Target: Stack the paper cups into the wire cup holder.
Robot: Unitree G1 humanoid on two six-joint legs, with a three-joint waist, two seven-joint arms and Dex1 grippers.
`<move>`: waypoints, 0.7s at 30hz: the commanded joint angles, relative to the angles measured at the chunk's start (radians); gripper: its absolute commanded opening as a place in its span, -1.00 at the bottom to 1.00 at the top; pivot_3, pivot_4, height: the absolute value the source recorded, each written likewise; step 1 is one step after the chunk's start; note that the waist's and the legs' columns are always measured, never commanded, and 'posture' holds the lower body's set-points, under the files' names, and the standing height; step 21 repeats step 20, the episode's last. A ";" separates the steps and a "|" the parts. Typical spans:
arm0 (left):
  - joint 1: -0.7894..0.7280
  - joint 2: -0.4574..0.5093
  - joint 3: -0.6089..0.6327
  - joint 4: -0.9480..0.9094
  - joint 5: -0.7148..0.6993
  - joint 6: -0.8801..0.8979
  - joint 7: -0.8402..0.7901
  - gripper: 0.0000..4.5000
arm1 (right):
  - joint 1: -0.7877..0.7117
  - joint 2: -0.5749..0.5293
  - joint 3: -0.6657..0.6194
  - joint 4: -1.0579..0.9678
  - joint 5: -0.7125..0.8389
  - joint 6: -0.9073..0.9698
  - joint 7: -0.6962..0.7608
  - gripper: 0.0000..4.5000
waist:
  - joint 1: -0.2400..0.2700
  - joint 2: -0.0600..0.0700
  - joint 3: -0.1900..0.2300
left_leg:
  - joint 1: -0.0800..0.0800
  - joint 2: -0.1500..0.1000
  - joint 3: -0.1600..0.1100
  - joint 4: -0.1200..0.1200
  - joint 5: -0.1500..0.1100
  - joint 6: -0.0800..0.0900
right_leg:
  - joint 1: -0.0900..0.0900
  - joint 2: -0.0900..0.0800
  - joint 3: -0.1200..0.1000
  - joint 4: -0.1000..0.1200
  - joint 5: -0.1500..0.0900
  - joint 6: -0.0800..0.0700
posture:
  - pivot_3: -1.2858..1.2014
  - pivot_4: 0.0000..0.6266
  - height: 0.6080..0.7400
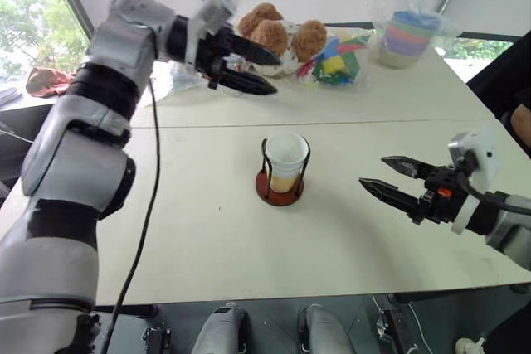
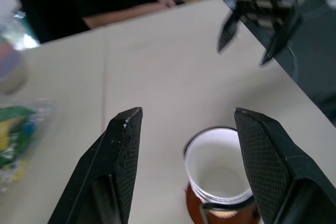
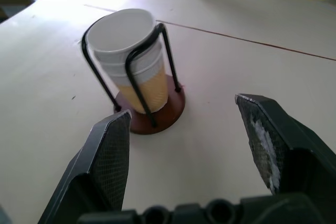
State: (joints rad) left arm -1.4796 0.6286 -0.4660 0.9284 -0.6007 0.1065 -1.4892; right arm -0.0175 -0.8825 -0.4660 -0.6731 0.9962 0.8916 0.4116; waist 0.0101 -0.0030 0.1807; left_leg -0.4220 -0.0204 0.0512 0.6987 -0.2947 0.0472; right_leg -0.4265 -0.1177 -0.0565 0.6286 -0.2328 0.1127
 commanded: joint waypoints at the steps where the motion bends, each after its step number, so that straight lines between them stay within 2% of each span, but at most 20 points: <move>1: 0.261 0.047 0.234 -0.216 -0.010 0.111 0.345 0.25 | -0.035 0.103 0.103 0.118 -0.184 -0.153 -0.039 0.54 | -0.005 0.000 0.000 | 0.001 0.000 0.000 0.000 0.000 0.000 | 0.000 0.000 0.001 0.001 0.000 0.000 | 0.03 -0.52 1.00; 5: 0.660 0.038 0.430 -0.622 0.029 0.189 0.736 0.25 | -0.099 0.229 0.176 0.282 -0.381 -0.350 -0.073 0.54 | -0.017 0.000 0.000 | 0.001 0.000 0.000 -0.001 0.002 -0.004 | -0.001 -0.001 0.002 0.002 0.000 0.000 | 0.03 -0.52 1.00; 8: 0.918 -0.060 0.556 -0.902 0.026 0.249 1.027 0.25 | -0.150 0.289 0.198 0.409 -0.497 -0.471 -0.106 0.54 | -0.006 0.000 0.000 | -0.002 0.000 -0.001 -0.001 0.005 -0.009 | -0.001 -0.001 0.001 0.002 0.000 0.000 | 0.03 -0.52 1.00; 10: 1.045 -0.127 0.591 -1.042 0.055 0.270 1.158 0.25 | -0.177 0.319 0.195 0.474 -0.540 -0.522 -0.119 0.54 | 0.003 0.000 0.000 | -0.002 -0.001 -0.001 0.000 0.005 -0.010 | 0.000 -0.001 0.002 0.001 0.000 0.000 | 0.03 -0.52 1.00; 13: 1.232 -0.213 0.589 -1.211 0.119 0.276 1.279 0.25 | -0.208 0.345 0.198 0.566 -0.595 -0.588 -0.122 0.54 | 0.005 0.001 -0.001 | -0.001 -0.002 -0.002 -0.001 0.005 -0.010 | 0.001 -0.002 0.002 0.001 0.000 0.000 | 0.03 -0.52 1.00; 16: 1.383 -0.275 0.569 -1.280 0.175 0.259 1.325 0.25 | -0.230 0.370 0.203 0.645 -0.628 -0.628 -0.122 0.54 | 0.003 0.001 -0.002 | 0.003 -0.002 0.000 -0.001 0.005 -0.010 | 0.004 -0.001 0.003 0.000 0.000 0.000 | 0.03 -0.52 1.00; 21: 1.443 -0.330 0.571 -1.270 0.210 0.226 1.337 0.25 | -0.255 0.383 0.205 0.717 -0.662 -0.672 -0.112 0.54 | 0.004 0.001 -0.002 | 0.009 -0.001 0.000 -0.001 0.003 -0.006 | 0.008 -0.001 0.003 0.002 0.000 -0.001 | 0.03 -0.52 1.00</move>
